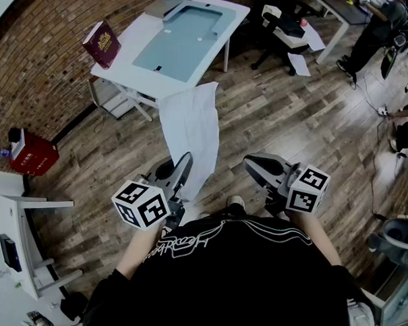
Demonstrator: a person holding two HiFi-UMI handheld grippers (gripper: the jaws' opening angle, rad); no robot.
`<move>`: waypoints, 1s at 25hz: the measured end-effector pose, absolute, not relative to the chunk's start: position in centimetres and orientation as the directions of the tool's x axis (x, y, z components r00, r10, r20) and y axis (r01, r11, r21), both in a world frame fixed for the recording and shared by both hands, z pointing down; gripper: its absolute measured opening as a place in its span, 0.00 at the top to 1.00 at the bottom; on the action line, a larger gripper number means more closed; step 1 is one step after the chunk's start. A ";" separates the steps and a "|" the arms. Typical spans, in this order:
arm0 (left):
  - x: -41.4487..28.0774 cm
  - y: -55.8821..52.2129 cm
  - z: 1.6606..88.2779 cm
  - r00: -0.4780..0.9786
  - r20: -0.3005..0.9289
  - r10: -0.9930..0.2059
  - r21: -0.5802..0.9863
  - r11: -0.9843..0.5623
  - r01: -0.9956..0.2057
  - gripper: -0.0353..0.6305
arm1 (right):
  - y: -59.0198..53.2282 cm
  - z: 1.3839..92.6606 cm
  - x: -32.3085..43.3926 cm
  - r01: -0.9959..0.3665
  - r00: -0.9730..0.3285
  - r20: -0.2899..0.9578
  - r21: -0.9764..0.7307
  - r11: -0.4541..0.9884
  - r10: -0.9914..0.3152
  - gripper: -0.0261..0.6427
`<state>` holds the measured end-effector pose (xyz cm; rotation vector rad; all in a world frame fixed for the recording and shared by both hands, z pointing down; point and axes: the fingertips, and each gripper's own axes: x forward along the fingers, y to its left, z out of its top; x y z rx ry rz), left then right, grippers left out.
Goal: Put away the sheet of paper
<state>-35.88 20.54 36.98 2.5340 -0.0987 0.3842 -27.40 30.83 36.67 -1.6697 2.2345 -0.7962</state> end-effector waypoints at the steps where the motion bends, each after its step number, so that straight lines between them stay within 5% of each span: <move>1: -35.2 20.8 36.8 0.956 0.292 0.013 0.526 -0.837 -0.149 0.90 | 31.1 36.5 -26.8 -0.809 -0.322 0.123 -0.551 0.205 -0.939 0.96; 25: -22.2 25.6 34.5 0.971 0.237 0.027 0.491 -0.866 -0.096 0.90 | 36.4 35.4 -13.6 -0.840 -0.259 0.076 -0.510 0.186 -0.963 0.96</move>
